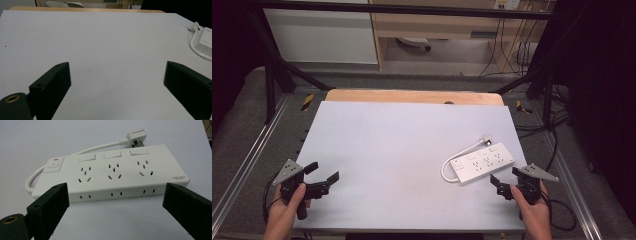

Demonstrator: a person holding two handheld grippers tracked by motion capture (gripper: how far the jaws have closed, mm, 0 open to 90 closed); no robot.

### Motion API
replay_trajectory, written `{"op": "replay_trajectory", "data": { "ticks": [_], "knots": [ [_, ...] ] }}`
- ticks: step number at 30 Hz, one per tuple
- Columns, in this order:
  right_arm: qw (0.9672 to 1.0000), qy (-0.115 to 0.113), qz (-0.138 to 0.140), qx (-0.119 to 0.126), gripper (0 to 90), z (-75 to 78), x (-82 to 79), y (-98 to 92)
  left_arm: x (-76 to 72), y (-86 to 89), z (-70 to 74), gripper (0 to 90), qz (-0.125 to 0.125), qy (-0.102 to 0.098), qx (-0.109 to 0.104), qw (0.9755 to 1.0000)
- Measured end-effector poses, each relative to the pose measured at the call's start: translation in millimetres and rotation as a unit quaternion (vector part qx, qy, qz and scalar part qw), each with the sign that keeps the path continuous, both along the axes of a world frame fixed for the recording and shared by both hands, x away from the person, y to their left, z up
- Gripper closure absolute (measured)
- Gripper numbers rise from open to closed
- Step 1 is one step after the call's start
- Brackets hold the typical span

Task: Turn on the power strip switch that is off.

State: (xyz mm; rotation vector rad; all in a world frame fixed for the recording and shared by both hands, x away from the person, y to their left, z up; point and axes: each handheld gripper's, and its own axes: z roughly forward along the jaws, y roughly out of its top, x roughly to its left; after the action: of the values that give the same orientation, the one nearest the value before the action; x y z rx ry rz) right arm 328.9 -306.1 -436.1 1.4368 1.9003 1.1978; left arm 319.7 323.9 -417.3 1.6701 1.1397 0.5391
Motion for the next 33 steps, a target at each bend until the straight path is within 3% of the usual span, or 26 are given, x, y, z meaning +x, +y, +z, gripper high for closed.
{"op": "replay_trajectory", "data": {
  "ticks": [18, 33],
  "knots": [
    [0.9996, 0.028, 0.008, 0.006, 4.4, 6.8, 1.1, -4.7, 1.2, -2.1, -0.5, 6.9, -0.007, 0.0, 0.002, 1.0],
    [0.9997, 0.016, 0.006, 0.019, 4.0, 13.0, 0.0, -6.0, 1.6, -2.7, -1.5, 6.7, -0.009, 0.004, 0.005, 0.9999]
  ]
}}
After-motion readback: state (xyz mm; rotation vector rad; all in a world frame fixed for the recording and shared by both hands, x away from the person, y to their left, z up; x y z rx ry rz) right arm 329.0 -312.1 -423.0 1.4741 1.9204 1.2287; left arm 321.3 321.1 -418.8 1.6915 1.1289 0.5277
